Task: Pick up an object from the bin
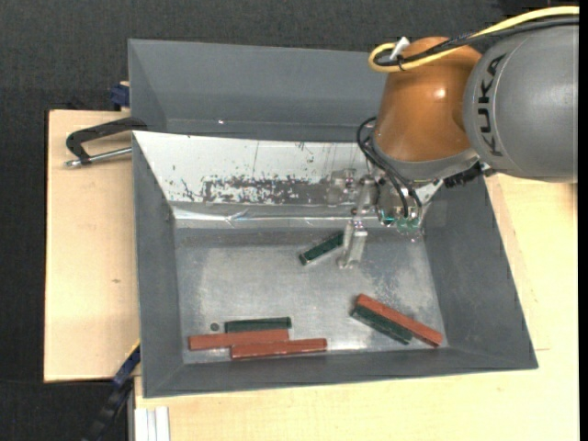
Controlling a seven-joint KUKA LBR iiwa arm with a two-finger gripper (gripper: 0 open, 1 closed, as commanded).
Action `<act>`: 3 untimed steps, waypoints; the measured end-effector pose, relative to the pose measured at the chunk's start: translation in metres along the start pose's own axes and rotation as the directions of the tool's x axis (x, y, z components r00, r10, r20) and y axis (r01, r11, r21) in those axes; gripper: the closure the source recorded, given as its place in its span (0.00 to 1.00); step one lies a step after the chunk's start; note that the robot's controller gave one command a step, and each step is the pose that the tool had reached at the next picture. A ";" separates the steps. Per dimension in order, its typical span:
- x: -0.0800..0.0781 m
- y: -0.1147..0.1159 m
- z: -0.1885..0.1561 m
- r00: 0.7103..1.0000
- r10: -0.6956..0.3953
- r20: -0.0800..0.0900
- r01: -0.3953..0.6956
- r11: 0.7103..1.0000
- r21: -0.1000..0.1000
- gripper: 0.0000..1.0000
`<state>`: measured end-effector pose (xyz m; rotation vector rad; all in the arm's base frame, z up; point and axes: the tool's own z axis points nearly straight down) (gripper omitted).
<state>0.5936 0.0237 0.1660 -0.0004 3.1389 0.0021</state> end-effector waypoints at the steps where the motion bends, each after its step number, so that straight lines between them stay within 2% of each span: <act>1: -0.001 -0.008 0.093 0.986 -0.167 0.005 0.167 0.986 0.001 1.00; 2: -0.001 -0.008 0.093 0.986 -0.167 0.005 0.167 0.986 0.001 1.00; 3: 0.007 0.000 0.056 0.987 -0.158 0.000 0.158 0.987 0.000 1.00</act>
Offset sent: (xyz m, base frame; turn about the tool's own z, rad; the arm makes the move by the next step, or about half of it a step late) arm 0.0000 0.0000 0.0000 0.0000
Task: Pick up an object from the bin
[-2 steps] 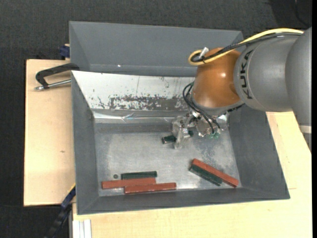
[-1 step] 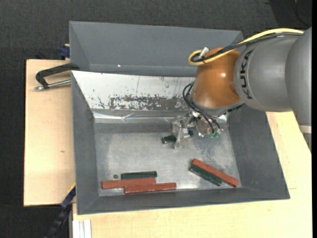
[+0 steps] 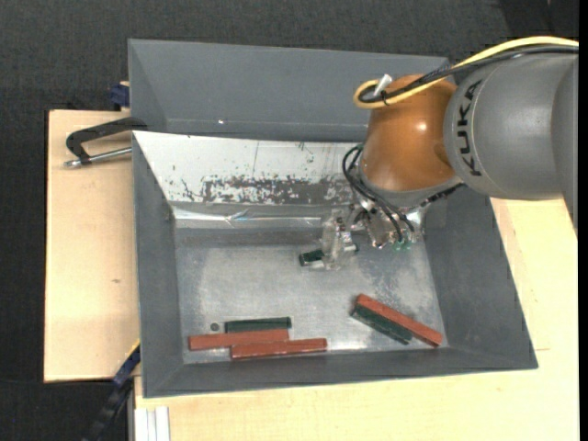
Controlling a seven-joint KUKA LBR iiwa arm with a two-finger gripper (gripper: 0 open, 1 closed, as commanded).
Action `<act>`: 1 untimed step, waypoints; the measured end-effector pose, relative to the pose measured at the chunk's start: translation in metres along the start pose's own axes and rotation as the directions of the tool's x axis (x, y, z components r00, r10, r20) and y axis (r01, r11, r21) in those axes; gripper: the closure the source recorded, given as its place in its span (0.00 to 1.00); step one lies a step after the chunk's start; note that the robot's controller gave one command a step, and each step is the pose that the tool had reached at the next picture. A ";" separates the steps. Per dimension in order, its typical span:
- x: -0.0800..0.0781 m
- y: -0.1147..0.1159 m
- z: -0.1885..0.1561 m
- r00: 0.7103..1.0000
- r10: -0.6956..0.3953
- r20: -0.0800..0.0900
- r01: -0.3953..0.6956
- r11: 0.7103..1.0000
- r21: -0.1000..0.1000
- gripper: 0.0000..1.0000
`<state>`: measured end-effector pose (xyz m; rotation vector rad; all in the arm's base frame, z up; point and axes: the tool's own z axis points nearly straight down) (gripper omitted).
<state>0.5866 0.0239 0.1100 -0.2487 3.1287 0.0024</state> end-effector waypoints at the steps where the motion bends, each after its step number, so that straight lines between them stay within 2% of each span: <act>1: -0.003 0.003 -0.065 1.000 0.006 -0.001 -0.006 1.000 0.000 1.00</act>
Offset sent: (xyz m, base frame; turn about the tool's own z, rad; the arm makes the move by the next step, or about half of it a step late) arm -0.0461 -0.0580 -0.0400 -0.5668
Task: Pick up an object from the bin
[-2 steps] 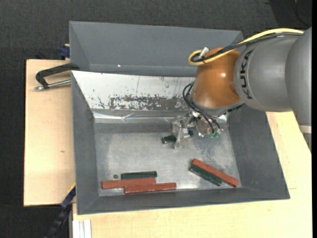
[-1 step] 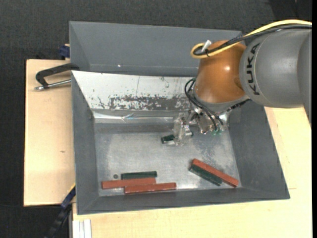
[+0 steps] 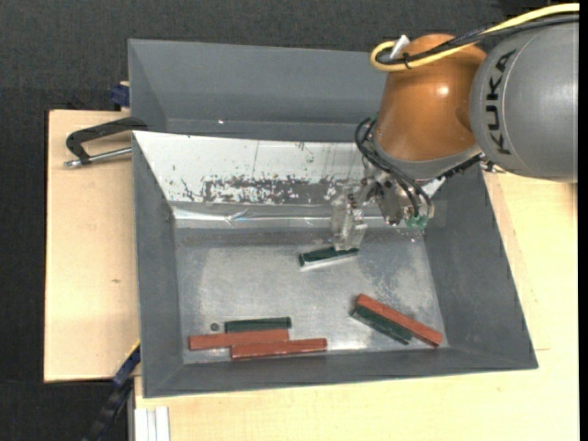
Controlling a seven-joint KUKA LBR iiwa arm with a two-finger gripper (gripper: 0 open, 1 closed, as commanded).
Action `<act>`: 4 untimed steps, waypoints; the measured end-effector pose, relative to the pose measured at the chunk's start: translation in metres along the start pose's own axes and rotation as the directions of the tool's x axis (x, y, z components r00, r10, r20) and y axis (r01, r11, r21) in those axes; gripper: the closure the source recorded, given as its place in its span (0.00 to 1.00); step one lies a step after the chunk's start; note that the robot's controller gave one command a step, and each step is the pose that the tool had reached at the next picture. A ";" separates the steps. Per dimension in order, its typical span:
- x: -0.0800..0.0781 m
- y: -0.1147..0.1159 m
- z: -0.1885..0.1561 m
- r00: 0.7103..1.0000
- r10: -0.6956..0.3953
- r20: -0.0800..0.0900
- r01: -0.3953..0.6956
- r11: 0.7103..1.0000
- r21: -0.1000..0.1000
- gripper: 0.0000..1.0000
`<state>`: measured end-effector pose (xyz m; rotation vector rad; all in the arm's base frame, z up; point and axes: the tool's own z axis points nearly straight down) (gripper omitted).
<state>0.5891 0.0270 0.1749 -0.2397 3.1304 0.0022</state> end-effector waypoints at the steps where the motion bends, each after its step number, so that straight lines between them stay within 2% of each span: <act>1: 0.056 -0.052 0.105 0.841 -0.541 0.000 0.541 0.841 0.000 0.00; 2: 0.056 -0.053 0.104 0.842 -0.540 0.000 0.540 0.842 0.001 0.00; 3: 0.095 -0.031 0.102 0.694 -0.720 0.004 0.720 0.694 0.004 1.00; 4: 0.096 -0.031 0.104 0.694 -0.720 0.001 0.720 0.694 0.000 0.00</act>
Offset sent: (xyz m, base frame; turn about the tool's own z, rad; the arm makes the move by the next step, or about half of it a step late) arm 0.0000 0.0000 0.0000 0.0000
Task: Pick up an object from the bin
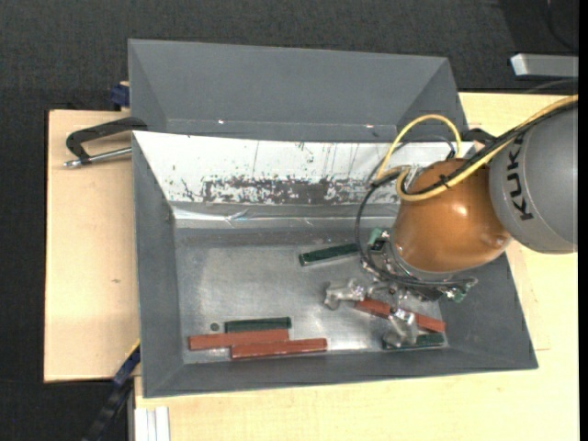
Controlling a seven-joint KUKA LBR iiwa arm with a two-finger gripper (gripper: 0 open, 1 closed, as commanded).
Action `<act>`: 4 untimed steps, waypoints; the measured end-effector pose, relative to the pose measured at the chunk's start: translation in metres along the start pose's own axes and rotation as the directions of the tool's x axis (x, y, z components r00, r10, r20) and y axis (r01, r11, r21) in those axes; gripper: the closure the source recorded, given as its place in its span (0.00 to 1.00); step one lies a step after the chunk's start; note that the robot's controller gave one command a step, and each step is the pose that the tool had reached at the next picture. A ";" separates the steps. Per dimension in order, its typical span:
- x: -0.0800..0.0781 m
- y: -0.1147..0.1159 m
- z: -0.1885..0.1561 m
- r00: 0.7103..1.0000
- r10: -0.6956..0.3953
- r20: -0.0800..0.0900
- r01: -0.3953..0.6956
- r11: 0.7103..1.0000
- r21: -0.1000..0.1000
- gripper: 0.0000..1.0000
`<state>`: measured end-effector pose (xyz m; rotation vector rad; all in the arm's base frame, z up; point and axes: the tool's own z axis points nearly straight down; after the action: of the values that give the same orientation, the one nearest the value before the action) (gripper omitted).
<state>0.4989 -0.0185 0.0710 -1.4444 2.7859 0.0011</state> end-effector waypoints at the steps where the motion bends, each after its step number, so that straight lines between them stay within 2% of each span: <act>1: 0.000 0.000 0.000 1.000 0.000 0.000 0.000 1.000 0.000 0.00; 2: 0.023 -0.036 -0.027 1.000 0.022 0.001 -0.022 1.000 -0.003 0.00; 3: 0.058 -0.060 -0.019 0.998 -0.060 -0.001 0.060 0.998 0.005 0.00; 4: 0.006 -0.003 -0.003 0.993 0.117 0.001 -0.117 0.993 0.003 1.00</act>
Offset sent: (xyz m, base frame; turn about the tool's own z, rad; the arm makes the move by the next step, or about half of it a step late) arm 0.0335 -0.0931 0.0580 0.0645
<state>0.4973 -0.0254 0.0737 -1.2776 2.8636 -0.0026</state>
